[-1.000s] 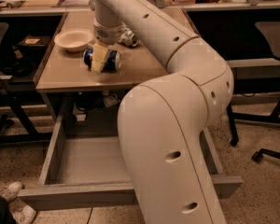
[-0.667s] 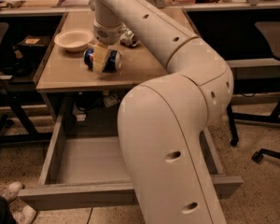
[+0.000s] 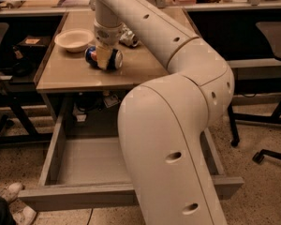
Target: Place pepsi can into top drawer
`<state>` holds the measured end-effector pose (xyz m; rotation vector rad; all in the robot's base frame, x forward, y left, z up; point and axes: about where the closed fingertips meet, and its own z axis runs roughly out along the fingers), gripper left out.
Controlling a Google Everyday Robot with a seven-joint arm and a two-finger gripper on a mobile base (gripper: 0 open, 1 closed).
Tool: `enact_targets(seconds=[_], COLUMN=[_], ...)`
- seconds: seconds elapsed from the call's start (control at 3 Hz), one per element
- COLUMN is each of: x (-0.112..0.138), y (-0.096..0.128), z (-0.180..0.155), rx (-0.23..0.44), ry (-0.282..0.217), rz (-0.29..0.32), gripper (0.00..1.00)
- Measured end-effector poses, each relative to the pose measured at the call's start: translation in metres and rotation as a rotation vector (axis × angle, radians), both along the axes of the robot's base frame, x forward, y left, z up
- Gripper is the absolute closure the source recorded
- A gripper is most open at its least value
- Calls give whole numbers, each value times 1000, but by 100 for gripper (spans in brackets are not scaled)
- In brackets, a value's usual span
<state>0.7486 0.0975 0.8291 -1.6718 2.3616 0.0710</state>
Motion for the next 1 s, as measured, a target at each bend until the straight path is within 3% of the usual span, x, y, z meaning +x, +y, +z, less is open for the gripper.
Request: enact_targets(seconds=[0.33,0.67,1.0], x=[0,-2,-17], y=[0,-3,-17], z=[0,3,11], rx=[0,34,65], ry=[0,-8,-9], rz=[0,2,-12], gripper=[89,100,100])
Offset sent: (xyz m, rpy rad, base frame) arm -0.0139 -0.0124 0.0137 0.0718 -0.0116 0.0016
